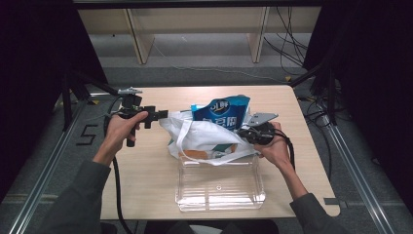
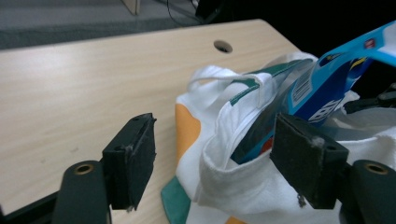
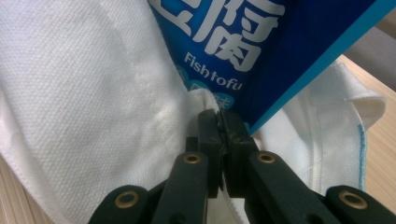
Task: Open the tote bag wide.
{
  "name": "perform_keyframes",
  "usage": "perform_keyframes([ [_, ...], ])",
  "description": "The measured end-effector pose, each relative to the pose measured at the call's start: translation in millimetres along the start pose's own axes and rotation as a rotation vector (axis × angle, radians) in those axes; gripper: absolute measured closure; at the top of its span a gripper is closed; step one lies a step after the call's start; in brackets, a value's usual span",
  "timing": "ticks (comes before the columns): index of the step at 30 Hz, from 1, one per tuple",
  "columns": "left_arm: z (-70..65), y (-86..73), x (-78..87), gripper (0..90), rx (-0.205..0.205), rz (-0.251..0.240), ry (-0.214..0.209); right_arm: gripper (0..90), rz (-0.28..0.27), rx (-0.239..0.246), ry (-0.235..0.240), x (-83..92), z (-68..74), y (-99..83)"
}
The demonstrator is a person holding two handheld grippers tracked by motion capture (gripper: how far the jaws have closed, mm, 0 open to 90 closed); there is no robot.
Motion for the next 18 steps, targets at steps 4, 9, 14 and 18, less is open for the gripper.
perform_keyframes([
  [4,7.0,-9.8,-16.6,30.7,0.025,0.078,-0.012,88.6,-0.009,0.004,-0.004,-0.3,0.2,0.3],
  [9,14.6,-24.3,-32.7,49.2,0.072,0.111,-0.089,88.4,-0.016,0.014,-0.005,-2.4,-0.5,0.6],
  [14,17.5,-29.2,-39.0,75.9,0.02,0.094,-0.099,83.1,-0.021,-0.025,0.0,-3.3,-0.9,1.3],
  [18,16.6,-27.5,-38.1,78.3,-0.003,0.074,-0.097,61.6,-0.056,-0.114,-0.013,11.3,-7.0,1.7],
])
Point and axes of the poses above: each handheld gripper's, and its own axes: x roughly backward along the jaws, y roughly out of its top, z roughly to its left, the point moved 2 cm from there along -x, roughly forward along the jaws, and after that the axes turned 2 degrees about x, right-handed, at the moved point
